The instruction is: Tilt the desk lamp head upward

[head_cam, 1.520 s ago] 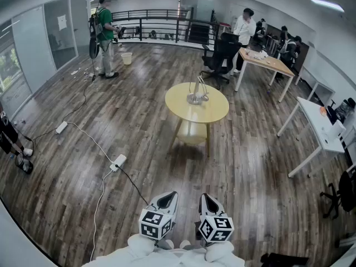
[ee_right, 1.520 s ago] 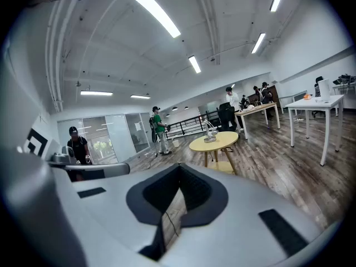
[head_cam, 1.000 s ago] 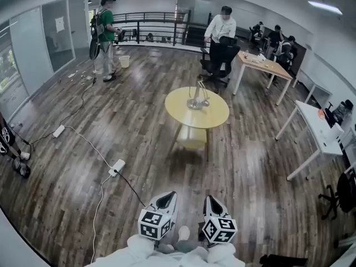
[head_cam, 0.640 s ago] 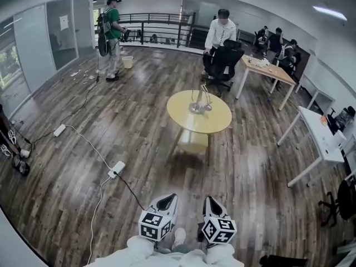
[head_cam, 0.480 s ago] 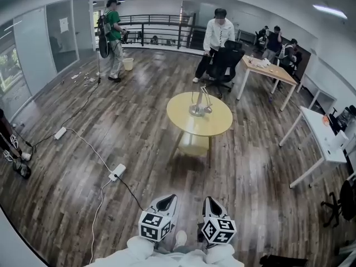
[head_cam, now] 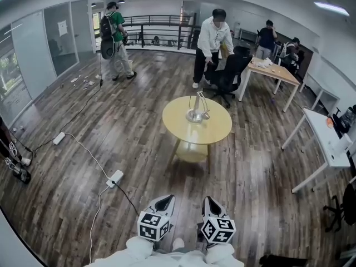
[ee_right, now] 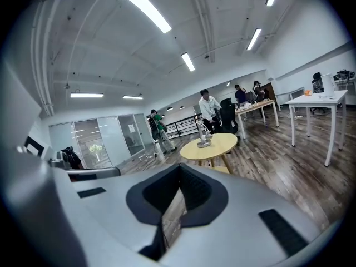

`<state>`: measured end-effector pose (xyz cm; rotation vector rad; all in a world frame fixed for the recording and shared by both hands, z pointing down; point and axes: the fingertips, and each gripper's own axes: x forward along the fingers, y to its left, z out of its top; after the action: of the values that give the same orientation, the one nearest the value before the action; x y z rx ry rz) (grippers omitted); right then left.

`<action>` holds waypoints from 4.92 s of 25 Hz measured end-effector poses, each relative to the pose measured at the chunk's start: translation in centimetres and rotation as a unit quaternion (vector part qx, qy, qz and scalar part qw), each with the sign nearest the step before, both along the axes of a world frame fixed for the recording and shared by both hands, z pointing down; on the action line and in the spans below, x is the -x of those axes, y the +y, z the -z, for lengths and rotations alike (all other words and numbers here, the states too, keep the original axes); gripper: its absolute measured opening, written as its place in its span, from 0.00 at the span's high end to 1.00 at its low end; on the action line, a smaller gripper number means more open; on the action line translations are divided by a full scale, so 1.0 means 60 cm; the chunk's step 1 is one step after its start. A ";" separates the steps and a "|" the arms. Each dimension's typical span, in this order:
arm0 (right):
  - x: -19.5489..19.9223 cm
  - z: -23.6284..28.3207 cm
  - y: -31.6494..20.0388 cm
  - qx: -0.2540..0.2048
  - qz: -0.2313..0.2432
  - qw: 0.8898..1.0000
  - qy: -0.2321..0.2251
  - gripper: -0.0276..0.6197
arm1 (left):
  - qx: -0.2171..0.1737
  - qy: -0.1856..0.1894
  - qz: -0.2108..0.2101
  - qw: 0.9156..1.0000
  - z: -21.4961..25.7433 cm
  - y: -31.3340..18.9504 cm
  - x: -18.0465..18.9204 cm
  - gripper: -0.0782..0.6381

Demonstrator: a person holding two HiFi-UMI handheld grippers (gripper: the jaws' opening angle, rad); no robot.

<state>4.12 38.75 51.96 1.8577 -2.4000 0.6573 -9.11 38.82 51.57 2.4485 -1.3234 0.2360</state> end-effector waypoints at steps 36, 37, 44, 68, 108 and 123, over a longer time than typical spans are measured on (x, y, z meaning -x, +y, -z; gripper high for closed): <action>-0.061 -0.003 -0.364 -0.008 0.011 1.000 0.020 0.94 | 0.012 -0.004 -0.007 1.000 -0.023 -0.361 -0.082 0.89; -0.060 0.000 -0.379 -0.008 0.009 1.000 0.020 0.94 | 0.012 -0.003 -0.008 1.000 -0.021 -0.377 -0.080 0.89; -0.046 -0.005 -0.475 -0.004 -0.001 1.000 0.023 0.94 | 0.013 -0.003 -0.018 1.000 -0.025 -0.476 -0.063 0.89; -0.047 -0.027 -0.721 0.012 -0.050 0.999 0.017 0.94 | 0.035 -0.008 -0.058 0.998 -0.060 -0.731 -0.046 0.89; -0.222 -0.039 -1.280 0.025 -0.052 0.998 0.012 0.94 | 0.068 -0.031 -0.063 0.995 -0.096 -1.299 -0.198 0.89; -0.220 -0.216 -1.221 0.082 0.175 0.980 0.051 0.61 | 0.005 -0.084 -0.145 0.986 -0.158 -1.386 -0.194 0.72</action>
<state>17.33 -34.50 64.95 1.3272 -2.4331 0.6823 2.54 -44.37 61.02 2.6569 -1.0167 0.5295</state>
